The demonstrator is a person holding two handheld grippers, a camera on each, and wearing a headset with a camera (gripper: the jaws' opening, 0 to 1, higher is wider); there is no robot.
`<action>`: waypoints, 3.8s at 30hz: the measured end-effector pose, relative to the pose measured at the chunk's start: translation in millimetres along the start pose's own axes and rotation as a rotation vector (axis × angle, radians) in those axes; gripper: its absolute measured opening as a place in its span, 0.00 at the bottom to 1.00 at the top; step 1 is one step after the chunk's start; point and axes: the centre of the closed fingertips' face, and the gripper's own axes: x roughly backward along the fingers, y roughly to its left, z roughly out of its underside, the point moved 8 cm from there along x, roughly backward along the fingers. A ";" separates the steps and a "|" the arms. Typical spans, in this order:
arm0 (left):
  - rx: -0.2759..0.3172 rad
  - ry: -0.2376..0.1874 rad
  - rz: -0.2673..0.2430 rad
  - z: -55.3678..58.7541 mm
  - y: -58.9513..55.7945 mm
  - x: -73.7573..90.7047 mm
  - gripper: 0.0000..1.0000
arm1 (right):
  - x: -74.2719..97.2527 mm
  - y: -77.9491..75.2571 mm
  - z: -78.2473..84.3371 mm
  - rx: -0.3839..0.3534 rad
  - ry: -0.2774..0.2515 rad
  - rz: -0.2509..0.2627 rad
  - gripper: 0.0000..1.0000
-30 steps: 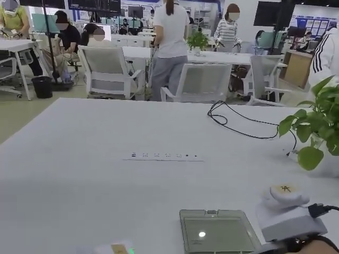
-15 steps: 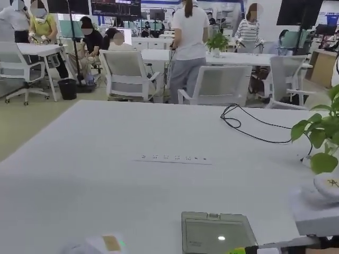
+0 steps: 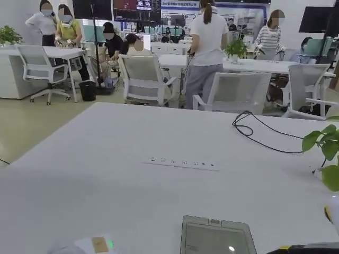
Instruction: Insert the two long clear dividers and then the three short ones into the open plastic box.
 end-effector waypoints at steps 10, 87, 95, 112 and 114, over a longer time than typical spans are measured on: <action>-0.006 -0.002 0.004 -1.7 12.2 0.5 1.00 | 6.8 -11.3 25.7 0.253 0.173 -0.029 0.69; 0.050 -0.028 0.037 -6.7 23.0 -2.7 1.00 | -2.7 -30.0 62.5 0.697 0.534 0.074 0.33; 0.151 -0.064 0.067 -28.3 17.0 -9.2 0.94 | 9.9 -4.7 27.7 0.720 0.431 0.135 0.33; 0.482 -0.132 0.255 -64.9 -12.5 -38.6 0.69 | 1.6 50.3 -23.5 0.825 0.323 0.173 0.33; 0.494 -0.135 0.263 -65.7 -13.1 -41.5 0.64 | 0.8 54.2 -27.1 0.834 0.316 0.175 0.33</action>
